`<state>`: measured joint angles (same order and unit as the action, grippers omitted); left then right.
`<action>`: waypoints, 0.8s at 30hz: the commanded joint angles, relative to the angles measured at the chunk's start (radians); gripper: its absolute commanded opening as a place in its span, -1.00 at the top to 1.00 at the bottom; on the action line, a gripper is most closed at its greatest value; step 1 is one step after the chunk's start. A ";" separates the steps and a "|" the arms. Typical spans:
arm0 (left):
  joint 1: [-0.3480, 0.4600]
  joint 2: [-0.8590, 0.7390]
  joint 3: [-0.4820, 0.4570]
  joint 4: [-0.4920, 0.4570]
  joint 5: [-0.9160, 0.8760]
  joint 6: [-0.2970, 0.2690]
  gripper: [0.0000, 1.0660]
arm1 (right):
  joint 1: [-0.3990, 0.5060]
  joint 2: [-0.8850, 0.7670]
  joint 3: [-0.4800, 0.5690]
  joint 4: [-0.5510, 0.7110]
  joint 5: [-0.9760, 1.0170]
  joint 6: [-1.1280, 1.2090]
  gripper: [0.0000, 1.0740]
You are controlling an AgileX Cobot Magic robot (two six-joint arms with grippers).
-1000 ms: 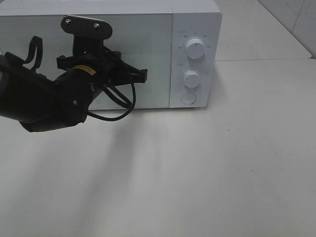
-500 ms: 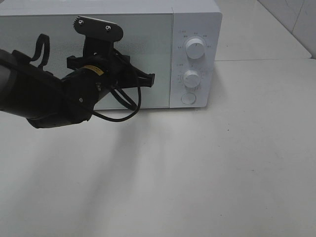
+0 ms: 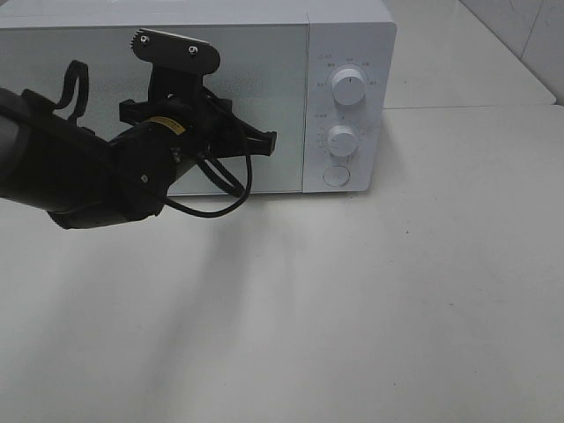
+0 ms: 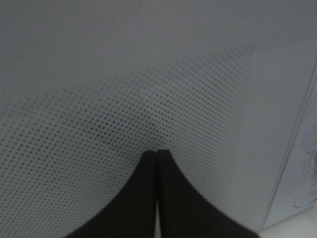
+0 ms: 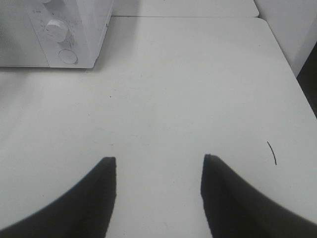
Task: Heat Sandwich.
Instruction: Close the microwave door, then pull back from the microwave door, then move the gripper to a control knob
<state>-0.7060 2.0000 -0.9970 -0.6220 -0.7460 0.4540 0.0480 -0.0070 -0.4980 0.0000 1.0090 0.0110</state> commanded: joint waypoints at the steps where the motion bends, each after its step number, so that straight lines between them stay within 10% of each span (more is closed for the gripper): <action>1: 0.041 -0.005 -0.041 -0.036 -0.076 -0.003 1.00 | -0.005 -0.024 -0.001 0.000 -0.012 -0.011 0.03; 9: 0.041 -0.077 0.026 0.054 -0.029 -0.059 1.00 | -0.005 -0.024 -0.001 0.000 -0.012 -0.011 0.03; 24: 0.041 -0.232 0.176 0.343 0.127 -0.339 1.00 | -0.005 -0.024 -0.001 0.000 -0.012 -0.011 0.03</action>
<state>-0.6660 1.7840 -0.8220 -0.3110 -0.6310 0.1380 0.0480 -0.0070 -0.4980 0.0000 1.0090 0.0110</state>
